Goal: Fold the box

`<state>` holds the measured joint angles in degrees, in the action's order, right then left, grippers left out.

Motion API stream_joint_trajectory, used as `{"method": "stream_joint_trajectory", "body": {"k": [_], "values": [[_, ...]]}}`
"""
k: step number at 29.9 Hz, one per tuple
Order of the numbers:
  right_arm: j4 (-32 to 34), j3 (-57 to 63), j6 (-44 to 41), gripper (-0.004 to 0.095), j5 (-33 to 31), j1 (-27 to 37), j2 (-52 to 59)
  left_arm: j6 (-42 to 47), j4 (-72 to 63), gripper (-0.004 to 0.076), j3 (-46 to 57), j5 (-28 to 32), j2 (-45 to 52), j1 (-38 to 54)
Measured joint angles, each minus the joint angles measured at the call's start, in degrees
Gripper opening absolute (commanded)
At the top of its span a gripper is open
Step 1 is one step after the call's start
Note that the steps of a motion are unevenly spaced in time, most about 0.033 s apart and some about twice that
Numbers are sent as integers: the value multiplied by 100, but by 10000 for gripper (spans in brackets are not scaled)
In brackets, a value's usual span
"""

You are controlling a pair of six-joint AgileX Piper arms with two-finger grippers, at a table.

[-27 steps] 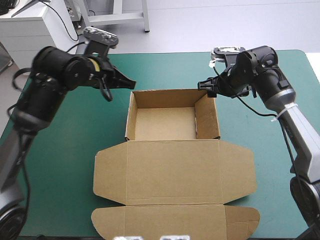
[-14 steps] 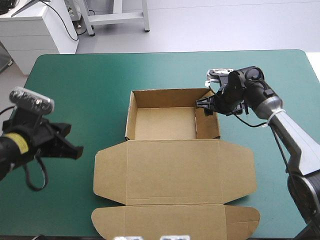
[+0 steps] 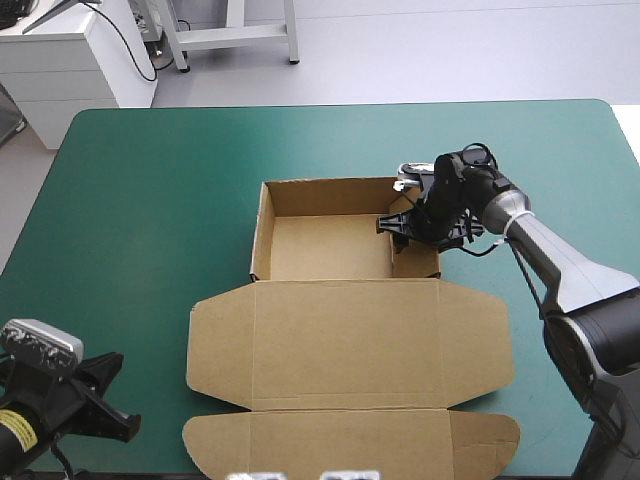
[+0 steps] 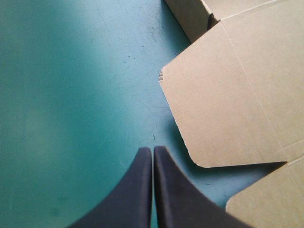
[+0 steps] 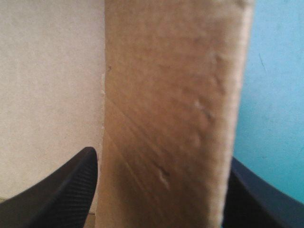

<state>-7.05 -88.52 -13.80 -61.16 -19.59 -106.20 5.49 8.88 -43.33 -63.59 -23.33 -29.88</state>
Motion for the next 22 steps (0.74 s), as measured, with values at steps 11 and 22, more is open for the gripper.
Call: {"method": "stream_joint_trajectory", "body": {"k": [11, 22], "values": [[243, -439, 270, -21, -696, 145, -82, 37, -275, -8, 706, 430, 905, 0], [247, -2252, 1050, -21, -975, 1850, 269, 37, -295, -8, 706, 610, 941, 0]]}}
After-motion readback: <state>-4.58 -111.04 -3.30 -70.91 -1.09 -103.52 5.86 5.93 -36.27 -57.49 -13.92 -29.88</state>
